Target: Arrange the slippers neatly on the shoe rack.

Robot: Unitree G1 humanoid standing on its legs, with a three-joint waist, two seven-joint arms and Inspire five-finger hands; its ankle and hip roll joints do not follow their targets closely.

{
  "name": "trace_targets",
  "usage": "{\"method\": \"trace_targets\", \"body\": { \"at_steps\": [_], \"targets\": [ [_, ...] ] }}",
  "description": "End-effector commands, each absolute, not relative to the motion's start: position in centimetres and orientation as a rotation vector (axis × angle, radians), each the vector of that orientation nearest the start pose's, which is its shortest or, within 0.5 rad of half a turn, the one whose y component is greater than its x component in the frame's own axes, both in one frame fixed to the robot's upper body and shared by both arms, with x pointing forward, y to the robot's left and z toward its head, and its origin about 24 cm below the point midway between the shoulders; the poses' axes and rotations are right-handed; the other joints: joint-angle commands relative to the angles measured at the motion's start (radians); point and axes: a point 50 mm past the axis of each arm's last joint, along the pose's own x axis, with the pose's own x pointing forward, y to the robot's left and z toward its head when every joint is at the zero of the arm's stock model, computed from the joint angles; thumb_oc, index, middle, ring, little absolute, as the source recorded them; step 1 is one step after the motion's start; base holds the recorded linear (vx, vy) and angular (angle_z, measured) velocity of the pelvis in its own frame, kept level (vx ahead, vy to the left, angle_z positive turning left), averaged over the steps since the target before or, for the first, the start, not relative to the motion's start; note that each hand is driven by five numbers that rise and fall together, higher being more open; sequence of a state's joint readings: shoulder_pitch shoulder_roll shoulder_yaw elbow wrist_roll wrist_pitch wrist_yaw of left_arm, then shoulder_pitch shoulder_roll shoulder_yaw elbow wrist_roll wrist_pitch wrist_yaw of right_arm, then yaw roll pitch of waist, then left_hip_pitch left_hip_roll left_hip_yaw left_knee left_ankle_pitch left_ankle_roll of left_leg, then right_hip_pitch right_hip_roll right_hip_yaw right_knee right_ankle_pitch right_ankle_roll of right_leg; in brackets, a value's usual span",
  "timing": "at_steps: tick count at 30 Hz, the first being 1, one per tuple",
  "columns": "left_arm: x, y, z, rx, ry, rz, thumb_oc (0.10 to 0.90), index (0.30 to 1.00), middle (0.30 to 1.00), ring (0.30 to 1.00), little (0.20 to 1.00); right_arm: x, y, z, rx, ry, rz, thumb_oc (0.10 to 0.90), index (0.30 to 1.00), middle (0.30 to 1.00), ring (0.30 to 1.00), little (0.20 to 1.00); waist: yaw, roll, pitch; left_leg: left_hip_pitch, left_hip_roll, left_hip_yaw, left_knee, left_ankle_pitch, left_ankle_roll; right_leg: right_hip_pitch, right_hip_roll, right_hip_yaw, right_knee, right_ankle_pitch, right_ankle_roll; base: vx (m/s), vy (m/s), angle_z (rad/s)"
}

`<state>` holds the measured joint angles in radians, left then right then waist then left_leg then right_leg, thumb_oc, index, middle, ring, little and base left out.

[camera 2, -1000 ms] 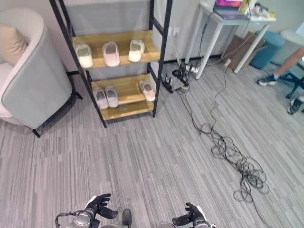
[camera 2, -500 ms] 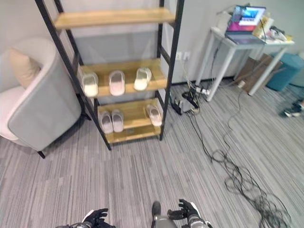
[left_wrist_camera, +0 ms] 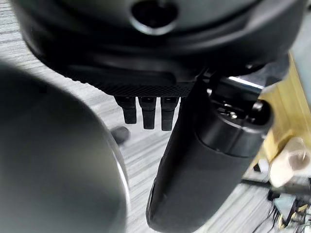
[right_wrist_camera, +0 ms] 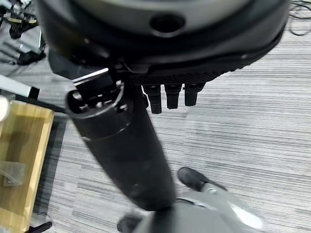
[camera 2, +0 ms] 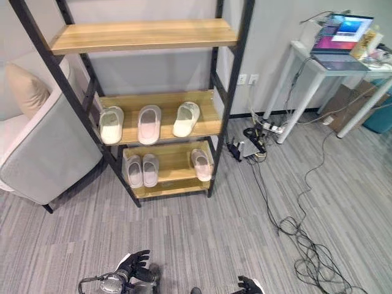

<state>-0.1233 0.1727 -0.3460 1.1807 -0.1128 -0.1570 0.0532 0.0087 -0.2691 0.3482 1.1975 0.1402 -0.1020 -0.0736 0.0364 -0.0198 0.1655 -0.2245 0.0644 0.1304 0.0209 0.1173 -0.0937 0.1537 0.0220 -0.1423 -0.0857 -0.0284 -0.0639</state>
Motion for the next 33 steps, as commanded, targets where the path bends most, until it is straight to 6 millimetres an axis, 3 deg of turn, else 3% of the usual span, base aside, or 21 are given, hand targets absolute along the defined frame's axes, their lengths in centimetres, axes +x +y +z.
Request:
{"method": "trace_targets", "body": {
  "at_steps": [1, 2, 4, 6, 7, 8, 10, 14, 15, 18, 22, 26, 30, 33],
  "targets": [
    [13.8, 19.0, -15.1, 0.323, 0.948, -0.118, 0.8, 0.9, 0.9, 0.9, 0.9, 10.3, -22.7, -15.5, -0.351, 1.068, 0.012, 0.8, 0.9, 0.9, 0.9, 0.9, 0.034, -0.035, -0.014, 0.014, -0.056, -0.012, 0.055, -0.021, 0.047, 0.043, 0.003, 0.086, 0.115, -0.137, 0.106, 0.37, 0.116, -0.43],
    [13.5, 19.2, -15.2, 0.324, 0.962, -0.114, 0.8, 0.9, 0.9, 0.9, 0.9, 10.6, -22.5, -15.5, -0.35, 1.064, 0.021, 0.8, 0.9, 0.9, 0.9, 0.9, 0.042, -0.047, -0.034, 0.032, -0.071, -0.005, 0.061, -0.044, 0.065, 0.044, -0.021, 0.079, 0.165, -0.135, 0.134, 0.26, 0.095, -0.24],
    [13.5, 19.2, -15.2, 0.323, 0.963, -0.113, 0.8, 0.9, 0.9, 0.9, 0.9, 10.6, -22.5, -15.5, -0.353, 1.062, 0.028, 0.8, 0.9, 0.9, 0.9, 0.9, 0.047, -0.053, -0.042, 0.042, -0.079, 0.001, 0.066, -0.058, 0.076, 0.032, -0.036, 0.074, 0.21, -0.123, 0.154, 0.19, 0.085, -0.3],
    [13.7, 19.4, -15.1, 0.32, 0.958, -0.112, 0.8, 0.9, 0.9, 0.9, 0.9, 11.3, -22.2, -15.3, -0.352, 1.044, 0.043, 0.8, 0.9, 0.9, 0.9, 0.9, 0.041, -0.062, -0.036, 0.081, -0.1, 0.005, 0.069, -0.089, 0.105, -0.038, -0.074, 0.065, 0.379, -0.024, 0.212, 0.18, 0.102, -0.18],
    [14.1, 19.5, -14.9, 0.324, 0.948, -0.112, 0.8, 0.9, 0.9, 0.9, 0.9, 11.8, -22.0, -15.2, -0.354, 1.03, 0.047, 0.8, 0.9, 0.9, 0.9, 0.9, 0.031, -0.053, -0.033, 0.1, -0.097, -0.002, 0.068, -0.099, 0.115, -0.084, -0.078, 0.066, 0.451, 0.034, 0.23, 0.17, 0.096, 0.04],
    [14.2, 19.6, -14.9, 0.332, 0.947, -0.114, 0.8, 0.9, 0.9, 0.9, 0.9, 12.0, -21.9, -15.2, -0.348, 1.025, 0.049, 0.8, 0.9, 0.9, 0.9, 0.9, 0.024, -0.045, -0.029, 0.122, -0.095, -0.008, 0.066, -0.111, 0.123, -0.117, -0.084, 0.063, 0.511, 0.046, 0.238, 0.2, 0.081, 0.06],
    [14.4, 19.7, -14.8, 0.345, 0.944, -0.117, 0.8, 0.9, 0.9, 0.9, 0.9, 12.2, -21.6, -15.1, -0.34, 1.014, 0.053, 0.8, 0.9, 0.9, 0.9, 0.9, 0.006, -0.029, -0.024, 0.179, -0.095, -0.028, 0.049, -0.135, 0.13, -0.174, -0.109, 0.032, 0.547, 0.048, 0.223, 0.27, 0.036, 0.24],
    [14.5, 19.7, -14.8, 0.334, 0.94, -0.111, 0.8, 0.9, 0.9, 0.9, 0.9, 12.1, -21.6, -15.1, -0.34, 1.015, 0.057, 0.8, 0.9, 0.9, 0.9, 0.9, -0.02, -0.017, -0.025, 0.238, -0.086, -0.067, 0.027, -0.163, 0.119, -0.223, -0.13, -0.014, 0.431, -0.011, 0.188, 0.27, -0.075, 0.32],
    [14.5, 19.5, -14.8, 0.34, 0.942, -0.123, 0.8, 0.9, 0.9, 0.9, 0.9, 12.2, -21.6, -15.1, -0.343, 1.011, 0.06, 0.8, 0.9, 0.9, 0.9, 0.9, -0.036, -0.024, -0.025, 0.261, -0.091, -0.086, 0.021, -0.177, 0.114, -0.25, -0.117, 0.016, 0.352, -0.007, 0.184, 0.23, -0.099, 0.35],
    [14.4, 19.5, -14.9, 0.345, 0.945, -0.122, 0.8, 0.9, 0.9, 0.9, 0.9, 12.5, -21.7, -15.0, -0.347, 1.002, 0.062, 0.8, 0.9, 0.9, 0.9, 0.9, -0.048, -0.031, -0.017, 0.282, -0.093, -0.103, 0.022, -0.192, 0.107, -0.27, -0.105, 0.055, 0.299, 0.013, 0.188, 0.16, -0.105, 0.35],
    [14.0, 19.9, -15.0, 0.346, 0.96, -0.111, 0.8, 0.9, 0.9, 0.9, 0.9, 12.2, -21.8, -15.0, -0.359, 1.009, 0.07, 0.8, 0.9, 0.9, 0.9, 0.9, -0.044, -0.044, -0.03, 0.304, -0.092, -0.115, 0.036, -0.218, 0.087, -0.23, -0.103, 0.047, 0.225, 0.02, 0.18, 0.14, -0.15, 0.25],
    [14.2, 19.5, -15.0, 0.344, 0.952, -0.127, 0.8, 0.9, 0.9, 0.9, 0.9, 11.3, -22.3, -15.2, -0.355, 1.033, 0.052, 0.8, 0.9, 0.9, 0.9, 0.9, -0.044, -0.056, -0.031, 0.271, -0.068, -0.112, 0.12, -0.206, 0.036, -0.164, -0.075, 0.054, 0.158, 0.01, 0.146, 0.06, -0.168, 0.19],
    [15.0, 19.1, -14.7, 0.341, 0.927, -0.136, 0.8, 0.9, 0.9, 0.9, 0.9, 11.3, -22.9, -15.1, -0.367, 1.037, 0.038, 0.8, 0.9, 0.9, 0.9, 0.9, -0.041, -0.063, -0.003, 0.167, -0.023, -0.091, 0.299, -0.152, 0.011, -0.123, -0.071, 0.043, 0.138, -0.01, 0.111, 0.0, -0.112, 0.23],
    [14.9, 18.9, -14.8, 0.342, 0.933, -0.141, 0.8, 0.9, 0.9, 0.9, 0.9, 10.9, -23.0, -15.2, -0.374, 1.052, 0.04, 0.8, 0.9, 0.9, 0.9, 0.9, -0.037, -0.062, -0.008, 0.161, -0.007, -0.083, 0.232, -0.168, 0.019, -0.098, -0.07, 0.044, 0.127, -0.031, 0.113, 0.12, 0.014, 0.07]
  ]
}}
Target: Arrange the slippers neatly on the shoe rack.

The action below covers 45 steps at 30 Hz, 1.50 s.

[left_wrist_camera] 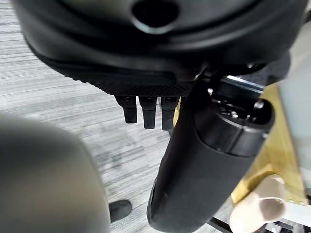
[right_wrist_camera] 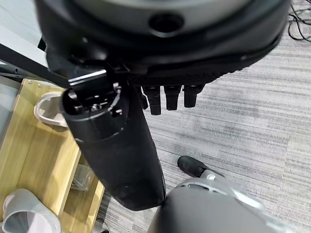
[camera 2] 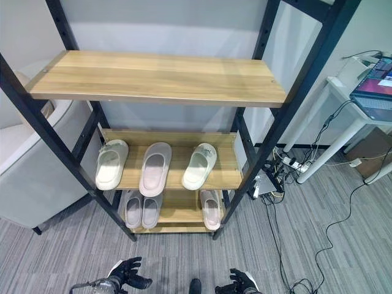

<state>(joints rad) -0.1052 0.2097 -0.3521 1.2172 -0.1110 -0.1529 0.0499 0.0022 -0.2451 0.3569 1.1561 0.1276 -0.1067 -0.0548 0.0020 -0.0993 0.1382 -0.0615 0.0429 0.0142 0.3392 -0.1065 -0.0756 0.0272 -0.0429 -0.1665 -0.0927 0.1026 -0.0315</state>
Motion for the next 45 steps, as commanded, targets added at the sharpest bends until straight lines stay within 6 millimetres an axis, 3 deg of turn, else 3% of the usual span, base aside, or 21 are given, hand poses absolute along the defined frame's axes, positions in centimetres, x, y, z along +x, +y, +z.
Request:
{"method": "trace_targets", "body": {
  "at_steps": [1, 2, 5, 8, 13, 17, 22, 26, 29, 31, 32, 33, 37, 42, 45],
  "targets": [
    [14.8, 18.9, -14.8, 0.345, 0.937, -0.143, 0.8, 0.9, 0.9, 0.9, 0.9, 10.8, -23.1, -15.2, -0.37, 1.054, 0.034, 0.8, 0.9, 0.9, 0.9, 0.9, -0.003, 0.019, 0.015, -0.005, 0.021, 0.034, -0.115, 0.056, 0.0, 0.034, -0.006, 0.069, 0.129, -0.166, 0.085, 0.21, 0.08, 0.02],
    [14.8, 18.8, -14.8, 0.348, 0.933, -0.148, 0.8, 0.9, 0.9, 0.9, 0.9, 10.6, -23.3, -15.3, -0.363, 1.061, 0.022, 0.8, 0.9, 0.9, 0.9, 0.9, 0.002, 0.026, 0.013, -0.027, 0.028, 0.028, -0.18, 0.091, -0.006, 0.051, -0.005, 0.073, 0.122, -0.176, 0.094, 0.17, 0.071, 0.04],
    [14.9, 18.6, -14.8, 0.349, 0.927, -0.151, 0.8, 0.9, 0.9, 0.9, 0.9, 10.6, -23.4, -15.3, -0.363, 1.062, 0.012, 0.8, 0.9, 0.9, 0.9, 0.9, 0.012, 0.029, 0.017, -0.047, 0.012, -0.002, -0.178, 0.104, -0.013, 0.06, -0.005, 0.093, 0.129, -0.188, 0.099, 0.15, 0.096, -0.02],
    [14.5, 18.7, -15.0, 0.344, 0.944, -0.149, 0.8, 0.9, 0.9, 0.9, 0.9, 10.3, -23.1, -15.4, -0.365, 1.077, 0.028, 0.8, 0.9, 0.9, 0.9, 0.9, 0.012, 0.034, 0.005, -0.024, -0.005, -0.006, -0.19, 0.081, -0.004, 0.067, -0.02, 0.11, 0.14, -0.192, 0.111, 0.14, 0.113, -0.36],
    [14.6, 19.0, -14.9, 0.352, 0.941, -0.149, 0.8, 0.9, 0.9, 0.9, 0.9, 10.7, -22.3, -15.5, -0.359, 1.073, 0.055, 0.8, 0.9, 0.9, 0.9, 0.9, 0.029, 0.028, -0.008, -0.007, -0.04, 0.023, -0.201, 0.044, 0.035, 0.053, -0.073, 0.128, 0.175, -0.181, 0.155, 0.12, 0.16, -0.33],
    [15.5, 19.6, -14.4, 0.365, 0.915, -0.133, 0.8, 0.9, 0.9, 0.9, 0.9, 12.1, -21.6, -15.3, -0.353, 1.036, 0.075, 0.8, 0.9, 0.9, 0.9, 0.9, 0.025, 0.038, 0.005, 0.001, -0.056, 0.035, -0.209, 0.033, 0.068, -0.044, -0.088, 0.131, 0.318, -0.143, 0.184, 0.07, 0.132, -0.16],
    [14.9, 20.1, -14.6, 0.359, 0.935, -0.115, 0.8, 0.9, 0.9, 0.9, 0.9, 11.8, -21.4, -15.3, -0.342, 1.032, 0.081, 0.8, 0.9, 0.9, 0.9, 0.9, 0.01, 0.042, -0.005, 0.052, -0.069, 0.021, -0.262, 0.032, 0.079, -0.063, -0.033, 0.129, 0.295, -0.149, 0.16, 0.11, 0.045, 0.01],
    [14.2, 20.3, -14.9, 0.358, 0.964, -0.104, 0.8, 0.9, 0.9, 0.9, 0.9, 11.7, -21.6, -15.4, -0.362, 1.04, 0.09, 0.8, 0.9, 0.9, 0.9, 0.9, -0.001, 0.048, -0.005, 0.11, -0.067, 0.003, -0.318, 0.031, 0.075, -0.131, -0.001, 0.031, 0.218, -0.115, 0.137, 0.14, -0.054, -0.07],
    [14.2, 19.9, -14.9, 0.359, 0.959, -0.122, 0.8, 0.9, 0.9, 0.9, 0.9, 10.9, -21.8, -15.5, -0.347, 1.058, 0.075, 0.8, 0.9, 0.9, 0.9, 0.9, -0.017, 0.043, 0.001, 0.125, -0.079, -0.015, -0.304, 0.021, 0.067, -0.101, 0.021, 0.072, 0.182, -0.119, 0.126, 0.12, -0.077, 0.24],
    [14.3, 19.7, -14.9, 0.354, 0.951, -0.126, 0.8, 0.9, 0.9, 0.9, 0.9, 10.0, -22.3, -15.7, -0.347, 1.086, 0.05, 0.8, 0.9, 0.9, 0.9, 0.9, -0.018, 0.044, -0.003, 0.128, -0.075, -0.01, -0.295, 0.014, 0.052, -0.076, 0.02, 0.066, 0.164, -0.123, 0.114, 0.11, -0.094, 0.44],
    [14.5, 19.6, -14.8, 0.345, 0.94, -0.123, 0.8, 0.9, 0.9, 0.9, 0.9, 9.8, -22.4, -15.7, -0.339, 1.086, 0.04, 0.8, 0.9, 0.9, 0.9, 0.9, -0.02, 0.046, -0.003, 0.124, -0.071, -0.008, -0.283, 0.016, 0.042, -0.066, 0.023, 0.062, 0.16, -0.13, 0.106, 0.08, -0.117, 0.33],
    [15.6, 19.0, -14.3, 0.335, 0.889, -0.13, 0.8, 0.9, 0.9, 0.9, 0.9, 9.7, -22.7, -15.6, -0.331, 1.085, 0.018, 0.8, 0.9, 0.9, 0.9, 0.9, -0.026, 0.045, 0.012, 0.088, -0.056, 0.014, -0.189, 0.041, 0.007, -0.041, 0.021, 0.052, 0.153, -0.135, 0.091, 0.05, -0.086, 0.34],
    [17.9, 18.1, -13.0, 0.337, 0.775, -0.157, 0.8, 0.9, 0.9, 0.9, 0.9, 9.9, -23.3, -15.5, -0.349, 1.079, 0.004, 0.8, 0.9, 0.9, 0.9, 0.9, -0.017, 0.037, 0.034, 0.012, -0.025, 0.034, -0.067, 0.062, -0.01, -0.01, 0.011, 0.049, 0.14, -0.143, 0.077, -0.01, -0.025, 0.38],
    [21.2, 16.1, -9.8, 0.301, 0.547, -0.222, 0.8, 0.9, 0.9, 0.9, 0.9, 10.1, -23.7, -15.2, -0.352, 1.059, -0.022, 0.8, 0.9, 0.9, 0.9, 0.9, 0.001, 0.042, 0.023, -0.002, 0.022, 0.033, -0.213, 0.081, -0.004, 0.031, 0.012, 0.05, 0.106, -0.158, 0.092, 0.09, 0.052, 0.02],
    [22.5, 15.2, -7.6, 0.297, 0.422, -0.275, 0.8, 0.9, 0.9, 0.9, 0.9, 10.0, -24.0, -15.1, -0.355, 1.052, -0.03, 0.8, 0.9, 0.9, 0.9, 0.9, 0.0, 0.054, 0.02, 0.017, 0.017, -0.001, -0.257, 0.101, -0.009, 0.037, 0.014, 0.055, 0.114, -0.169, 0.094, 0.05, 0.069, -0.02]
  ]
}}
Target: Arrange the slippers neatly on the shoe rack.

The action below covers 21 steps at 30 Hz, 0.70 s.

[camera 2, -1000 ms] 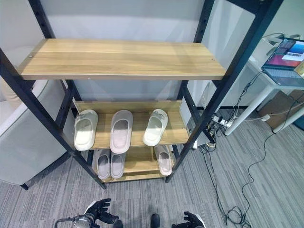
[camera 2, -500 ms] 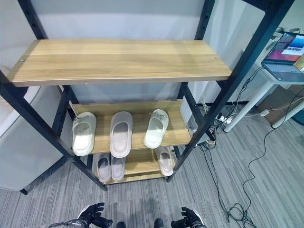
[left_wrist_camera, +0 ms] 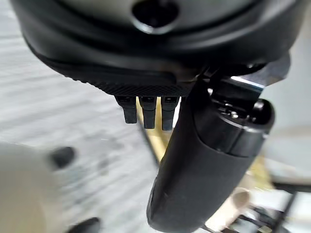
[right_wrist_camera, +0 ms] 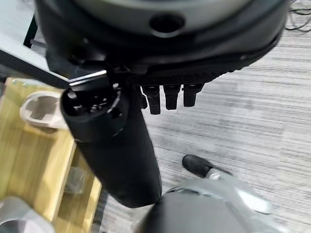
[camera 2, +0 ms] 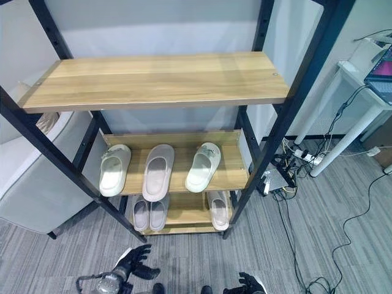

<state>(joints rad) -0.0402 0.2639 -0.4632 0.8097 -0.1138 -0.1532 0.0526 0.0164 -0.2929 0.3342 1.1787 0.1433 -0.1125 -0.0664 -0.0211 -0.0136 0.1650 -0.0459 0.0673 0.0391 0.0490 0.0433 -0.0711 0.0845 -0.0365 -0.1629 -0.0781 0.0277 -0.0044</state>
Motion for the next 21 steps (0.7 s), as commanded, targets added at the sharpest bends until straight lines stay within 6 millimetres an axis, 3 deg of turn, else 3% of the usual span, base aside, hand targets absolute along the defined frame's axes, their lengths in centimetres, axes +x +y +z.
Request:
{"method": "trace_targets", "body": {
  "at_steps": [1, 8, 21],
  "targets": [
    [22.7, 15.0, -7.1, 0.297, 0.393, -0.291, 0.8, 0.9, 0.9, 0.9, 0.9, 9.9, -24.0, -15.2, -0.352, 1.057, -0.032, 0.8, 0.9, 0.9, 0.9, 0.9, 0.02, -0.03, -0.012, 0.016, -0.013, -0.025, 0.02, -0.051, -0.011, -0.02, 0.005, 0.051, 0.1, -0.091, 0.069, 0.07, 0.089, -0.11],
    [23.4, 15.1, -3.9, 0.295, 0.236, -0.336, 0.8, 0.9, 0.9, 0.9, 0.9, 9.9, -23.9, -15.3, -0.355, 1.067, -0.024, 0.8, 0.9, 0.9, 0.9, 0.9, 0.026, -0.024, -0.035, 0.069, -0.039, -0.012, -0.065, -0.043, 0.012, -0.014, -0.023, 0.065, 0.082, -0.062, 0.097, 0.03, 0.09, -0.05],
    [22.0, 16.8, -0.7, 0.177, 0.119, -0.326, 0.8, 0.9, 0.9, 0.9, 0.9, 9.9, -23.4, -15.3, -0.361, 1.067, 0.008, 0.8, 0.9, 0.9, 0.9, 0.9, 0.04, -0.014, -0.062, 0.12, -0.05, 0.0, -0.136, -0.036, 0.018, 0.023, -0.044, 0.056, 0.019, -0.038, 0.12, 0.01, 0.027, -0.03]
  ]
}}
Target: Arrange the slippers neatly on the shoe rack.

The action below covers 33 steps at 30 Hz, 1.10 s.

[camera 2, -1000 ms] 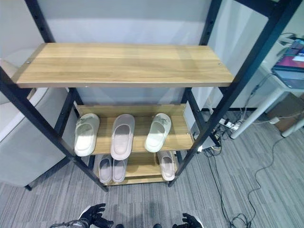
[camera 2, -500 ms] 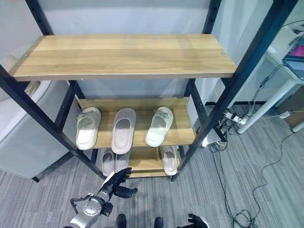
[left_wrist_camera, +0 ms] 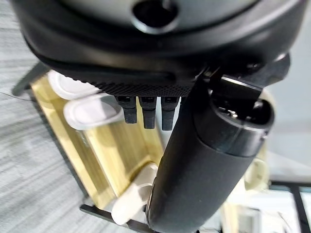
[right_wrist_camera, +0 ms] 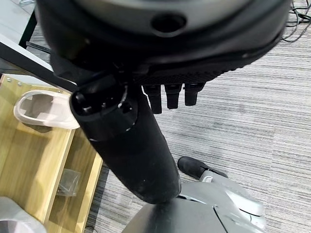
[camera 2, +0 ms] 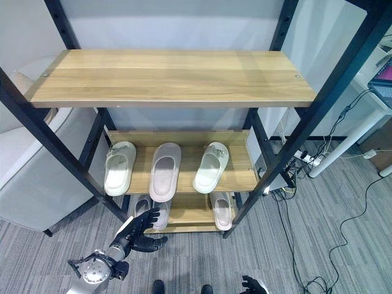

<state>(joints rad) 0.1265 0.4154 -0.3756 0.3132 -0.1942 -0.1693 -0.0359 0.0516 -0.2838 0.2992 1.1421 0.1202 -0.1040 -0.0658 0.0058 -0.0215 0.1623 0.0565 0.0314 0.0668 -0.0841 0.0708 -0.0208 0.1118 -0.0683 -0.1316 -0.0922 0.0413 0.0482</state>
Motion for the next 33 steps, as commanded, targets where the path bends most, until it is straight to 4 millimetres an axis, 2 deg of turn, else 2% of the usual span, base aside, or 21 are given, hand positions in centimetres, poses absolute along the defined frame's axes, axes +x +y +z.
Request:
{"method": "trace_targets", "body": {
  "at_steps": [1, 7, 13, 20, 25, 28, 33],
  "targets": [
    [22.0, 16.8, -0.7, 0.177, 0.12, -0.326, 0.8, 0.9, 0.9, 0.9, 0.9, 9.9, -23.4, -15.3, -0.361, 1.067, 0.009, 0.8, 0.9, 0.9, 0.9, 0.9, 0.012, -0.006, -0.06, 0.018, -0.014, -0.028, -0.003, -0.064, -0.032, -0.004, -0.012, 0.024, 0.033, -0.051, 0.067, 0.0, 0.0, 0.0],
    [21.6, 17.8, 1.0, 0.168, 0.056, -0.3, 0.8, 0.9, 0.9, 0.9, 0.9, 9.9, -23.3, -15.3, -0.366, 1.066, 0.014, 0.8, 0.9, 0.9, 0.9, 0.9, 0.019, -0.001, -0.059, 0.025, -0.011, -0.029, -0.003, -0.064, -0.036, 0.011, -0.015, 0.014, 0.018, -0.049, 0.069, 0.0, -0.002, 0.01],
    [21.2, 18.4, 1.6, 0.176, 0.034, -0.277, 0.8, 0.9, 0.9, 0.9, 0.9, 9.9, -23.3, -15.3, -0.368, 1.068, 0.019, 0.8, 0.9, 0.9, 0.9, 0.9, 0.025, 0.002, -0.055, 0.031, -0.008, -0.032, -0.003, -0.063, -0.039, 0.022, -0.013, 0.009, 0.012, -0.051, 0.069, 0.0, -0.009, 0.05],
    [21.2, 19.0, 4.1, 0.155, -0.08, -0.24, 0.8, 0.9, 0.9, 0.9, 0.9, 9.4, -23.2, -15.5, -0.369, 1.082, 0.022, 0.8, 0.9, 0.9, 0.9, 0.9, 0.032, 0.003, -0.053, 0.032, -0.005, -0.038, -0.003, -0.06, -0.041, 0.029, -0.008, 0.001, 0.006, -0.054, 0.064, 0.0, 0.0, 0.0],
    [22.2, 18.3, 6.5, 0.155, -0.206, -0.219, 0.8, 0.9, 0.9, 0.9, 0.9, 9.3, -22.9, -15.6, -0.365, 1.082, 0.026, 0.8, 0.9, 0.9, 0.9, 0.9, 0.028, 0.001, -0.053, 0.031, 0.0, -0.039, -0.003, -0.057, -0.044, 0.03, -0.005, -0.003, 0.005, -0.056, 0.063, 0.0, 0.0, 0.0],
    [22.5, 18.0, 6.8, 0.158, -0.226, -0.221, 0.8, 0.9, 0.9, 0.9, 0.9, 9.4, -22.8, -15.6, -0.365, 1.083, 0.028, 0.8, 0.9, 0.9, 0.9, 0.9, 0.027, 0.001, -0.052, 0.031, 0.0, -0.039, -0.003, -0.057, -0.045, 0.03, -0.005, -0.003, 0.005, -0.056, 0.063, 0.0, 0.0, 0.0],
    [24.5, 16.7, 8.8, 0.225, -0.341, -0.199, 0.8, 0.9, 0.9, 0.9, 0.9, 9.2, -22.5, -15.7, -0.362, 1.082, 0.038, 0.8, 0.9, 0.9, 0.9, 0.9, 0.007, -0.003, -0.057, 0.03, 0.005, -0.026, -0.003, -0.061, -0.048, 0.023, -0.004, 0.002, 0.005, -0.055, 0.065, 0.0, 0.0, 0.0]
  ]
}}
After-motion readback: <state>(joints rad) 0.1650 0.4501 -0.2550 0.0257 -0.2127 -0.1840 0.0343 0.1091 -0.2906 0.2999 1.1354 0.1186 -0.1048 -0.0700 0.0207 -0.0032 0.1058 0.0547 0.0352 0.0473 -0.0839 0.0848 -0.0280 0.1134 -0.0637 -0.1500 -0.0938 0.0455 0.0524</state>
